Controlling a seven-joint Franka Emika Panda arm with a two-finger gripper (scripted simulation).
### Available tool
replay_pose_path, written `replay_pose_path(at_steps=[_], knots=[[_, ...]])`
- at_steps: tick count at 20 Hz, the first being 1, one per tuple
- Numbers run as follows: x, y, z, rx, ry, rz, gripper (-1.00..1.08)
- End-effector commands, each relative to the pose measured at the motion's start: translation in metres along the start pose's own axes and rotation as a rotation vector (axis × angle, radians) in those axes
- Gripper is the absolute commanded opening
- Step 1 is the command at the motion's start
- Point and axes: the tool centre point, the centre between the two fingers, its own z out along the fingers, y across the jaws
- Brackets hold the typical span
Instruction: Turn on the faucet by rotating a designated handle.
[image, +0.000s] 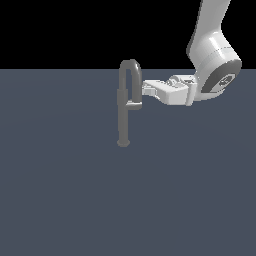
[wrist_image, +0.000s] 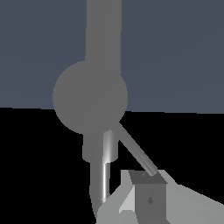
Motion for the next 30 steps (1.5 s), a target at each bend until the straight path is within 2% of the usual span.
replay_pose_path(at_steps=[1,5,6,13,14,15,24,25,26,30], knots=[[0.018,0.012,0.0,0.0,-0.007,0.022,-1.0],[0.033,0.022,0.0,0.001,-0.009,0.031,-1.0],[0.008,0.01,0.0,-0.004,0.001,-0.011,-1.0],[0.061,0.026,0.0,0.001,-0.009,0.031,-1.0],[0.061,0.026,0.0,0.001,-0.009,0.031,-1.0],[0.029,0.015,0.0,-0.01,-0.002,-0.019,-1.0],[0.084,0.015,0.0,0.0,-0.009,0.028,-1.0],[0.084,0.015,0.0,0.0,-0.009,0.028,-1.0],[0.045,0.005,-0.001,-0.016,-0.004,-0.031,-1.0],[0.063,0.001,0.0,-0.011,-0.006,-0.012,-1.0]])
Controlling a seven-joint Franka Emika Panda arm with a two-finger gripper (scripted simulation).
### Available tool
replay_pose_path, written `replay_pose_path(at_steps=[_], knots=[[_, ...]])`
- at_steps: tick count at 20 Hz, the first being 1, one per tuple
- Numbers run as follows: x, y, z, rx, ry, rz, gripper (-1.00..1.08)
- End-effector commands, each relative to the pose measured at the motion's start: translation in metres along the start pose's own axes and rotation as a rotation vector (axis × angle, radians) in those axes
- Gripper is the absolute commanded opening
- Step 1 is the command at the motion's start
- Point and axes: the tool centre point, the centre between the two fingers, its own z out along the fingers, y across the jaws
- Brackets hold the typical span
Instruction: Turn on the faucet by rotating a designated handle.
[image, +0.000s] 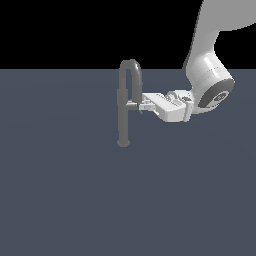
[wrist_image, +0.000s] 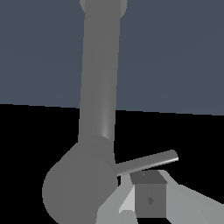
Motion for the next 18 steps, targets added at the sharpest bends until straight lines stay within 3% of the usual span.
replay_pose_path(at_steps=[1,9,10,11,18], knots=[[0.021,-0.004,0.0,0.015,0.009,0.018,-1.0],[0.056,-0.01,0.0,0.025,0.006,0.054,-1.0],[0.056,-0.01,0.0,0.025,0.006,0.054,-1.0],[0.008,-0.003,-0.005,-0.019,-0.016,0.01,-1.0],[0.031,-0.018,-0.003,0.0,-0.007,0.03,-1.0]])
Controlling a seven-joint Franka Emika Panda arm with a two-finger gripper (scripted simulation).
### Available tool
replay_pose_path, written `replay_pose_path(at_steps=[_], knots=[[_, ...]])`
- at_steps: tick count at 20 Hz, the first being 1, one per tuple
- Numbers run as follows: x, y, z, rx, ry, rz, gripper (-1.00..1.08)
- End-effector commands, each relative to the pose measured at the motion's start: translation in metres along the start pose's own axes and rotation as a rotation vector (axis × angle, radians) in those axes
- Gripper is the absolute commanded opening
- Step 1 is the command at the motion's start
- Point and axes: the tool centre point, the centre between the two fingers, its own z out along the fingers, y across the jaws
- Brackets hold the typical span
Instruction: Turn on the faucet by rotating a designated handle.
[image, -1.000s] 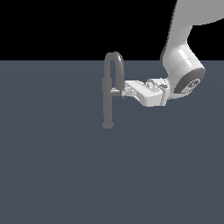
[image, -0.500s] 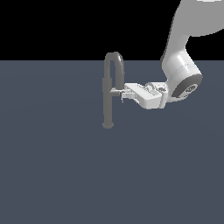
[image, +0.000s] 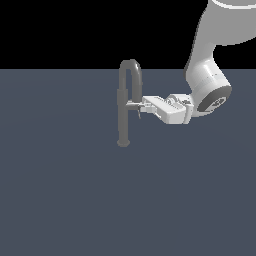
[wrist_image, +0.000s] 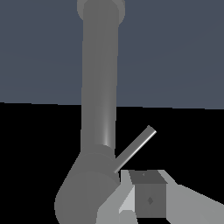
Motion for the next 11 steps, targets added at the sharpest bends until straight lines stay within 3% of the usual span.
replay_pose_path(at_steps=[1,11], knots=[[0.024,-0.018,0.002,0.034,0.029,0.009,-1.0],[0.05,-0.034,0.003,0.055,0.039,0.031,-1.0]])
